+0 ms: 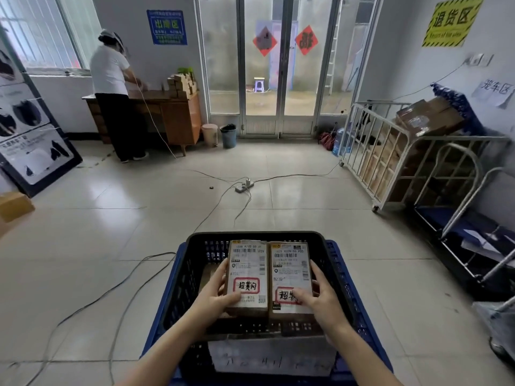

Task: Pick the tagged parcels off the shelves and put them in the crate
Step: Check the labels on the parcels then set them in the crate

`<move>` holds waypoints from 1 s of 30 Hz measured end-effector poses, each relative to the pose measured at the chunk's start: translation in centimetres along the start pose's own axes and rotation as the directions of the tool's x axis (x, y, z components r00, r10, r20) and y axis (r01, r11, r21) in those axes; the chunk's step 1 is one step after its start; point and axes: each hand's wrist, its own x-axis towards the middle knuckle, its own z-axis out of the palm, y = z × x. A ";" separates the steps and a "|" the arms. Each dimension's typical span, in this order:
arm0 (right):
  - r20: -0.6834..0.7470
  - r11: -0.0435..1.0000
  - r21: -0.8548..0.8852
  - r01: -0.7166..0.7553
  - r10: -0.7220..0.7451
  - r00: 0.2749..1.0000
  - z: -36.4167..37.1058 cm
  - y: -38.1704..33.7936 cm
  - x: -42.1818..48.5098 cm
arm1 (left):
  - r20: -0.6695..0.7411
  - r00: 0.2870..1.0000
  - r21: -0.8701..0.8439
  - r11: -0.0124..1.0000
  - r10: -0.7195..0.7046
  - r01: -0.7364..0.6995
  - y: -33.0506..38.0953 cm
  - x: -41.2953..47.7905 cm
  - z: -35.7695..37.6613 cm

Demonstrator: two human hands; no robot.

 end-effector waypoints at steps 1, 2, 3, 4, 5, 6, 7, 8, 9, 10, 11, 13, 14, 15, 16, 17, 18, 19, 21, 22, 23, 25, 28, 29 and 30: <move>0.011 1.000 -0.001 -0.011 0.011 1.000 -0.4 0.1 1.6 | -0.008 1.000 0.002 1.000 -0.014 0.014 0.0 1.6 0.1; 0.019 1.000 -0.004 -0.021 0.022 1.000 -0.8 0.2 3.2 | -0.015 1.000 0.000 1.000 -0.028 0.028 0.0 3.2 0.2; 0.022 0.999 -0.004 -0.034 0.034 0.999 -1.1 0.3 4.6 | -0.023 0.999 -0.009 0.999 -0.041 0.041 0.1 4.5 0.3; 0.024 0.999 -0.002 -0.048 0.048 0.999 -1.4 0.5 5.9 | -0.033 0.998 -0.023 0.998 -0.058 0.057 0.0 5.8 0.4; 0.025 0.998 0.001 -0.062 0.062 0.998 -1.6 0.7 7.1 | -0.044 0.996 -0.042 0.996 -0.077 0.075 -0.1 7.1 0.6; 0.025 0.997 0.002 -0.074 0.074 0.997 -1.9 1.0 8.1 | -0.053 0.994 -0.062 0.994 -0.098 0.094 -0.3 8.3 0.7; 0.026 0.996 -0.001 -0.087 0.087 0.996 -2.1 1.3 9.1 | -0.057 0.991 -0.080 0.990 -0.118 0.114 -0.5 9.3 0.8; 0.027 0.995 -0.006 -0.101 0.101 0.994 -2.3 1.7 10.0 | -0.057 0.989 -0.092 0.987 -0.136 0.130 -0.8 10.3 0.9; 0.028 0.993 -0.010 -0.116 0.116 0.993 -2.5 2.1 10.9 | -0.055 0.988 -0.096 0.985 -0.148 0.142 -1.2 11.2 0.9; 0.028 0.991 -0.013 -0.132 0.133 0.991 -2.7 2.6 11.7 | -0.050 0.987 -0.093 0.984 -0.155 0.150 -1.7 12.1 1.0; 0.027 0.988 -0.014 -0.151 0.151 0.988 -2.8 3.1 12.4 | -0.045 0.986 -0.088 0.983 -0.163 0.159 -2.3 12.9 1.1; 0.019 0.983 -0.013 -0.181 0.181 0.983 -3.1 4.1 13.7 | -0.038 0.981 -0.080 0.979 -0.189 0.185 -3.4 14.4 1.5; 0.012 0.981 -0.014 -0.194 0.194 0.981 -3.2 4.7 14.3 | -0.036 0.979 -0.075 0.977 -0.203 0.200 -4.0 15.1 1.7; 0.006 0.978 -0.012 -0.209 0.209 0.978 -3.2 5.2 14.8 | -0.032 0.975 -0.066 0.974 -0.218 0.216 -4.6 15.8 1.9; -0.003 0.974 -0.006 -0.228 0.228 0.974 -3.2 5.8 15.3 | -0.026 0.972 -0.055 0.971 -0.234 0.232 -5.3 16.5 2.1; -0.015 0.969 0.000 -0.246 0.246 0.969 -3.2 6.5 15.7 | -0.017 0.968 -0.044 0.968 -0.249 0.248 -6.0 17.1 2.4; -0.036 0.965 -0.001 -0.261 0.261 0.965 -3.2 7.3 16.1 | -0.004 0.965 -0.029 0.964 -0.263 0.263 -6.8 17.8 2.7; -0.067 0.962 -0.015 -0.274 0.272 0.960 -3.2 8.1 16.5 | 0.015 0.960 -0.010 0.960 -0.278 0.279 -7.5 18.4 3.1; -0.142 0.952 -0.072 -0.299 0.287 0.947 -3.2 9.4 17.1 | 0.051 0.949 0.023 0.950 -0.311 0.310 -8.8 19.5 3.9; -0.175 0.944 -0.108 -0.312 0.291 0.941 -3.2 9.9 17.4 | 0.058 0.943 0.032 0.945 -0.327 0.326 -9.5 20.0 4.3; -0.199 0.935 -0.149 -0.322 0.290 0.936 -3.2 10.4 17.6 | 0.059 0.939 0.035 0.940 -0.340 0.338 -10.1 20.5 4.6; -0.238 0.914 -0.239 -0.328 0.272 0.932 -3.3 11.0 18.1 | 0.057 0.928 0.011 0.930 -0.368 0.368 -11.3 21.3 5.1; -0.275 0.880 -0.351 -0.320 0.230 0.934 -3.5 11.7 18.8 | 0.075 0.912 -0.022 0.914 -0.402 0.405 -12.8 22.4 5.5; -0.282 0.870 -0.380 -0.314 0.214 0.935 -3.5 11.8 19.0 | 0.077 0.907 -0.027 0.908 -0.415 0.418 -13.3 22.7 5.6; -0.288 0.866 -0.394 -0.308 0.201 0.936 -3.5 12.0 19.1 | 0.079 0.900 -0.025 0.902 -0.428 0.431 -13.7 23.0 5.7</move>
